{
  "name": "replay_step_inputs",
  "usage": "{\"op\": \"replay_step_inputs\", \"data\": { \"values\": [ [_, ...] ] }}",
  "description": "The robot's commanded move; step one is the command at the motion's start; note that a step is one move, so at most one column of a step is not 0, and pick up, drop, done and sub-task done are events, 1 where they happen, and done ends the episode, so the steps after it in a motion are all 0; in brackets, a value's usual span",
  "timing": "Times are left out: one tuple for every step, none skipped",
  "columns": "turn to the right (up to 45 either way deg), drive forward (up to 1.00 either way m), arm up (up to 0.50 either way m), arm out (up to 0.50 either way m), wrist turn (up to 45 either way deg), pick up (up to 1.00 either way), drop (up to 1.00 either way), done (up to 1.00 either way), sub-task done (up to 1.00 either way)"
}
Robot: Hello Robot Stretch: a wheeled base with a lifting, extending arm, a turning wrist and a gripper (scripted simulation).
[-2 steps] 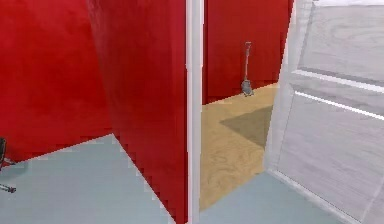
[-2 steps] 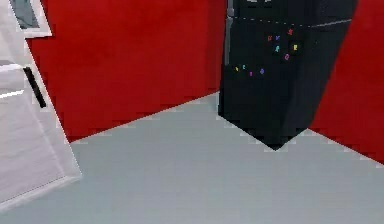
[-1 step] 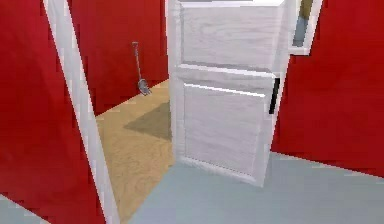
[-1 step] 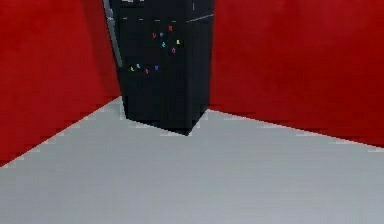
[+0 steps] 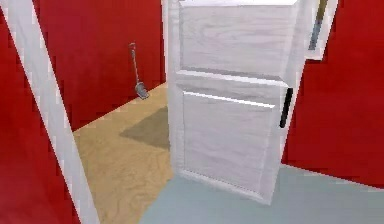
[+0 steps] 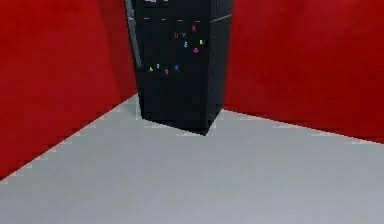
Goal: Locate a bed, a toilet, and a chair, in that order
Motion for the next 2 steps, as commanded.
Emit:
{"op": "replay_step_inputs", "data": {
  "values": [
    [12.0,0.00,0.00,0.00,0.0,0.00,0.00,0.00,0.00],
    [0.0,0.75,0.00,0.00,0.0,0.00,0.00,0.00,0.00]
  ]
}}
